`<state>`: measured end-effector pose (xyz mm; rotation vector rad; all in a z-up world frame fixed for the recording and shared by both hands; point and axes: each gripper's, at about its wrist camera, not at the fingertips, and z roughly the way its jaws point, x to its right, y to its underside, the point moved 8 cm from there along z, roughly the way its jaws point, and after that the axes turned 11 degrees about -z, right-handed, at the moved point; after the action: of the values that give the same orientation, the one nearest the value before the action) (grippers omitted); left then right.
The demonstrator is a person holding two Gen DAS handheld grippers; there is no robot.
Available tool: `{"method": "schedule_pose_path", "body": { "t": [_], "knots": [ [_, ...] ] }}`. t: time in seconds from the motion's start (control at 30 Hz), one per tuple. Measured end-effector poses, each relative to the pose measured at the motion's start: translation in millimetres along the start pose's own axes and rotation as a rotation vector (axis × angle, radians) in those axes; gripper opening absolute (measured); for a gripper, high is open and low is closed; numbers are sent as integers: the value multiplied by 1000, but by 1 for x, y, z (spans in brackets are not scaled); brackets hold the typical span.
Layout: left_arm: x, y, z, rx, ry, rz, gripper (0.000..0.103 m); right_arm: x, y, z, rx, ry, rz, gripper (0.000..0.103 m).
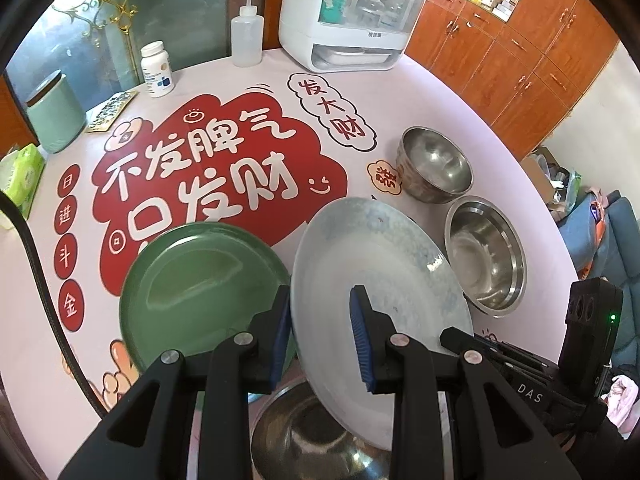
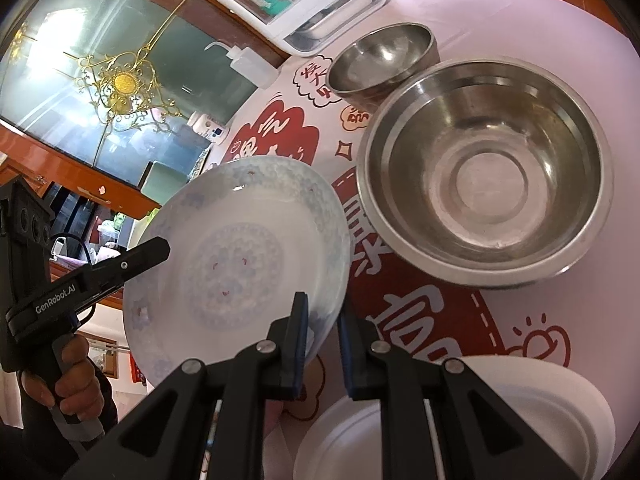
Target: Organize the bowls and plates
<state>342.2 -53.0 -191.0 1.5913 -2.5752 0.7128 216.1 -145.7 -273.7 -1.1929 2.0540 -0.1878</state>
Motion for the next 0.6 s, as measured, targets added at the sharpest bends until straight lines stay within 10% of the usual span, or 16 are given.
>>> {"method": "schedule_pose_path", "body": {
  "t": [0.6],
  "knots": [
    [23,62,-69,48,17,43,27,-21,35,-79,108,23,-18,14]
  ]
}}
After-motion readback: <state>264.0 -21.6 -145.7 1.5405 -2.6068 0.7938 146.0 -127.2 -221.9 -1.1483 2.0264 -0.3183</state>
